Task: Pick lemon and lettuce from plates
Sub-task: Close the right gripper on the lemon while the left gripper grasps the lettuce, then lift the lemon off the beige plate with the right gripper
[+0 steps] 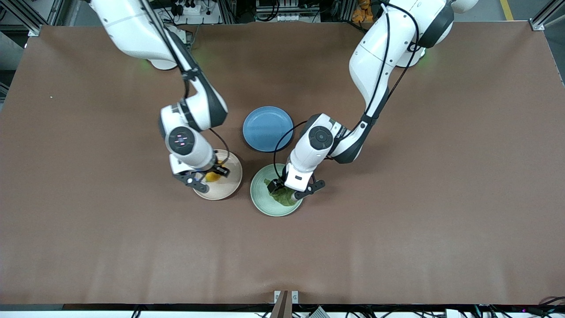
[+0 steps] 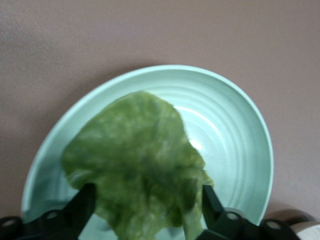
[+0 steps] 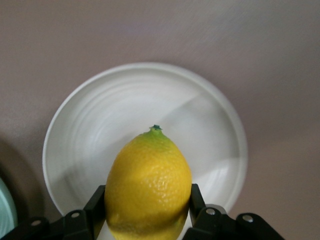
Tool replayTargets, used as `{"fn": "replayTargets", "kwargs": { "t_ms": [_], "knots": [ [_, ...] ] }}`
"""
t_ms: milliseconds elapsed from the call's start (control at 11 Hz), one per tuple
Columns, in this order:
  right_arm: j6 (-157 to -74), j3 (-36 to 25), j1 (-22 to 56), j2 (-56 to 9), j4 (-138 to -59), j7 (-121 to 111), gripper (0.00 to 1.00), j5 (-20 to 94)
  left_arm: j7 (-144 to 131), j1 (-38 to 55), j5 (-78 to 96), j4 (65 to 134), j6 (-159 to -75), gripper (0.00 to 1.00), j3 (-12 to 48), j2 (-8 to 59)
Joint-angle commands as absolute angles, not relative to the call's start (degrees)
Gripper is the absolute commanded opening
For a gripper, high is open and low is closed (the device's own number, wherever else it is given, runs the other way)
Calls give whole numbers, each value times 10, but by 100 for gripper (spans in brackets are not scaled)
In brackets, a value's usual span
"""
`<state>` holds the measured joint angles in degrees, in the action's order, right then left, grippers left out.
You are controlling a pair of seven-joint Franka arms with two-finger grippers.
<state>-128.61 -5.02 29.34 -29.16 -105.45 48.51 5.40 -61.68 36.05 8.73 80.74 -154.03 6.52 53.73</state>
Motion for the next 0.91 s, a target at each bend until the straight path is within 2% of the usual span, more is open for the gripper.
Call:
{"fn": "replayTargets", "kwargs": {
  "t_ms": [0,182,455,727,818],
  "knots": [
    [-1201,-45,227,-217,-1067,372,0,47,-611,369,92,793,-1547,63,57,548],
    [-1135,-45,180,-191,-1060,281,0,48,-610,369,91,793,-1546,51,57,548],
    [-1078,-45,105,-180,-1061,140,0,48,-610,374,91,794,-1546,42,54,548],
    [-1063,-46,48,-174,-1064,0,0,44,-609,373,80,795,-1546,24,54,545],
    [-1063,-46,31,-177,-1067,-39,0,12,-608,373,78,795,-1545,19,54,543]
  ]
}}
